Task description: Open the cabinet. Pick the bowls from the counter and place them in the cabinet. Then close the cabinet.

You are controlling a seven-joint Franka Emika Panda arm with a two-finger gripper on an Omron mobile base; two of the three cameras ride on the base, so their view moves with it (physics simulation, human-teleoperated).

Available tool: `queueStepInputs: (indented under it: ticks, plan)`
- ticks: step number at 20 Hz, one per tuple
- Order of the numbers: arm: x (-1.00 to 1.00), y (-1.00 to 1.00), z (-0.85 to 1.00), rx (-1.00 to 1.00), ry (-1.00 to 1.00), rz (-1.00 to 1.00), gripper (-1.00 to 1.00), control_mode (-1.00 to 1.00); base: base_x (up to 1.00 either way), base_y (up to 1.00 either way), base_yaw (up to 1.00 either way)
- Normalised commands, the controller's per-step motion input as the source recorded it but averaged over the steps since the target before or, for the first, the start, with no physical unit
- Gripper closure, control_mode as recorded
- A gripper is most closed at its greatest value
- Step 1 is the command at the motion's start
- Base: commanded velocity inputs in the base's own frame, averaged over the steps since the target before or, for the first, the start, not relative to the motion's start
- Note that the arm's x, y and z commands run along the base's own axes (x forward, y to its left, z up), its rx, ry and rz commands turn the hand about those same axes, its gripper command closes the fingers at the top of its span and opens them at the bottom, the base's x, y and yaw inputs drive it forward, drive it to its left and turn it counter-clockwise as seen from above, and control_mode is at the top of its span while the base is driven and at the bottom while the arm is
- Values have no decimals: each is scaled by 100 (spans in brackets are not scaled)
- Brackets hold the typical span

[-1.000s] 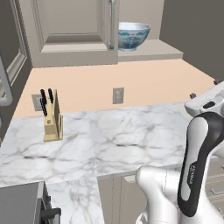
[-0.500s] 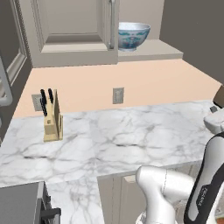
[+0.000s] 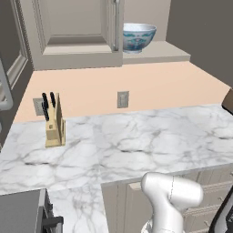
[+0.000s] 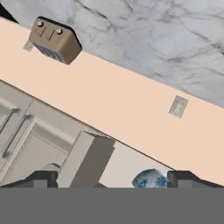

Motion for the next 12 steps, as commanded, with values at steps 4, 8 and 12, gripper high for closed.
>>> queueStepInputs:
  ticks: [4,8,12]
  plan:
    - [0,-25,0,31,-11,4,-100,-100,0,0,0]
    - [0,-2,3,28,-12,7,-100,-100,0,0,0]
    - [0,-6,20,26,-12,11,-100,-100,0,0,0]
